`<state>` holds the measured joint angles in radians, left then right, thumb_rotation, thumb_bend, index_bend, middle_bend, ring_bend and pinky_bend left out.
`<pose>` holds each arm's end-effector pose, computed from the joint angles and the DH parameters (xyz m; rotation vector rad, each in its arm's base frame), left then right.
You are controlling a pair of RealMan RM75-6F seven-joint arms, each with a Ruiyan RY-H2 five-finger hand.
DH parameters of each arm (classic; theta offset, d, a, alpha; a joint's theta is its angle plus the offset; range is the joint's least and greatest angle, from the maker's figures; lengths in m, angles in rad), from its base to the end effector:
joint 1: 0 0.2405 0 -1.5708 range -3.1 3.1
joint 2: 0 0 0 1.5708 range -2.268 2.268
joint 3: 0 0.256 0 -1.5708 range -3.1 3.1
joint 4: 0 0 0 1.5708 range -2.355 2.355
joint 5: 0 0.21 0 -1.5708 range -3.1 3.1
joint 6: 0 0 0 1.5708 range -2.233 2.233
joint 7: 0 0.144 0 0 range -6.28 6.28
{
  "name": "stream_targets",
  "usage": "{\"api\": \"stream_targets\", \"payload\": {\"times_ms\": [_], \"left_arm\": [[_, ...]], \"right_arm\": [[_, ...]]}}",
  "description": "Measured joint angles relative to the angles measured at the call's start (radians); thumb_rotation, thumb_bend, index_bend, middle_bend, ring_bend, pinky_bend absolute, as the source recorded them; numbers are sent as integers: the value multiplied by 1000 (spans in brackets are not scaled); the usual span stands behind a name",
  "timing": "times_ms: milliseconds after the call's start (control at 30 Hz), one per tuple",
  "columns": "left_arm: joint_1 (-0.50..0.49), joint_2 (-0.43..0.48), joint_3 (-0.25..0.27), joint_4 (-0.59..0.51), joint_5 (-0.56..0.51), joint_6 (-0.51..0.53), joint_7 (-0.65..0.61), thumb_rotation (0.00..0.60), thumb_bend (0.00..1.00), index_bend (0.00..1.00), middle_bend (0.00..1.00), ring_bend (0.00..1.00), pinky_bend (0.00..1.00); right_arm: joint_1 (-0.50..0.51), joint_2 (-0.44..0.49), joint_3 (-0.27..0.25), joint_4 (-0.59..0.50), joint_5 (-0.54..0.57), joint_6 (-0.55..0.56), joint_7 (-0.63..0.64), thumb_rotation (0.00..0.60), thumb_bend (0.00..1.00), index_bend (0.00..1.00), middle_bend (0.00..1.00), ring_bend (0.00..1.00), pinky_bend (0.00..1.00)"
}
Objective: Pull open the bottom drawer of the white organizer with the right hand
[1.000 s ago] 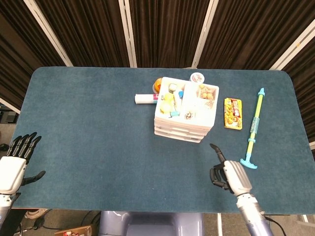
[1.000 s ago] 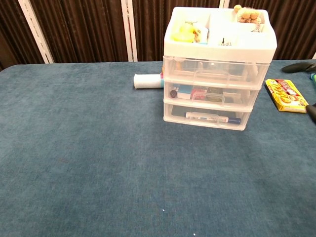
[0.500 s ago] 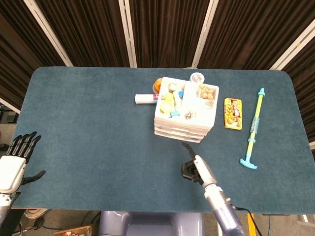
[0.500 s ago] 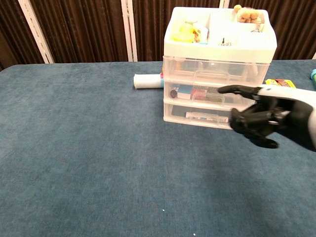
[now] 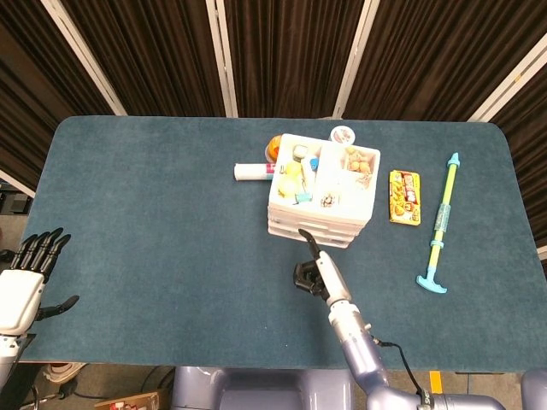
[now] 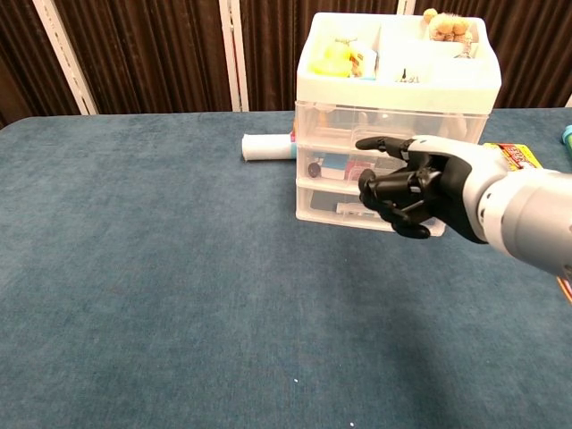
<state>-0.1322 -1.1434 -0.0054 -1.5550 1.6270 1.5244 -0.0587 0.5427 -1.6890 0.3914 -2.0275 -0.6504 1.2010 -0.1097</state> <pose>-0.2964 0.1855 0.1481 -1.5143 -0.8476 -1.0208 -0.0833 -0.2638 -0.0157 1.0534 -2.0801 1.2952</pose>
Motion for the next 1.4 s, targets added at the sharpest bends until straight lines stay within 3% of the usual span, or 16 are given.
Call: {"api": "stream_targets", "payload": {"times_ms": [400,933,1400], "left_arm": [[0,2,3,-3,2,0,-5,600,45,0,0,0,34],[0,8,4,-7,-1,-4,-19,600,44,0,0,0,34],[0,10,6,-8,3,-4,-24,600,44,0,0,0,34]], "right_arm": [[11,-30,49,65,40,24,49,600,742,0,874,867,926],[7,-112,79,73,52,45,141,600,755,0,874,866,925],[7,-121,121,87,106,41,157,600,754,0,874,866,926]]}}
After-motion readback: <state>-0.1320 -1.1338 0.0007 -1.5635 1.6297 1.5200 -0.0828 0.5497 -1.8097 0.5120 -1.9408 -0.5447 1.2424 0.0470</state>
